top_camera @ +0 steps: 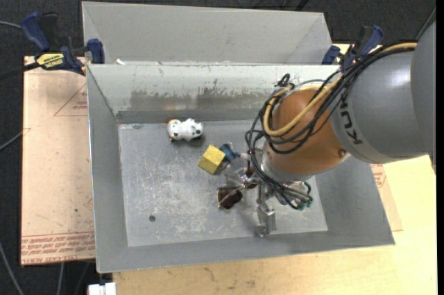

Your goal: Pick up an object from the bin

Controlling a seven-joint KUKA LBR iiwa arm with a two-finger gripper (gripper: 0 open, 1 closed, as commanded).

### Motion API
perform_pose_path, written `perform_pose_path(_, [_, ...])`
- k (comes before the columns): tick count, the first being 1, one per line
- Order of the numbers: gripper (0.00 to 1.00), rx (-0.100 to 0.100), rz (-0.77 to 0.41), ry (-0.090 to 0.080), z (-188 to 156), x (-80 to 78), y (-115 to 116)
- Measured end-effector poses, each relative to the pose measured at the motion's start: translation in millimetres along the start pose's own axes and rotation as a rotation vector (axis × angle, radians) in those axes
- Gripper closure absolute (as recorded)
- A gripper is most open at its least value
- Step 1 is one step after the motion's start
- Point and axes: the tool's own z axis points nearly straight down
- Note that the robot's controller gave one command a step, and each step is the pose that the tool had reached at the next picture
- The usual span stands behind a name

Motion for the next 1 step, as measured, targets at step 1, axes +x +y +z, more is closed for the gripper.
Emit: perform_pose_path(1, [0.00, 0.000, 0.051, 0.000, 1.5, -15.5, -17.1])
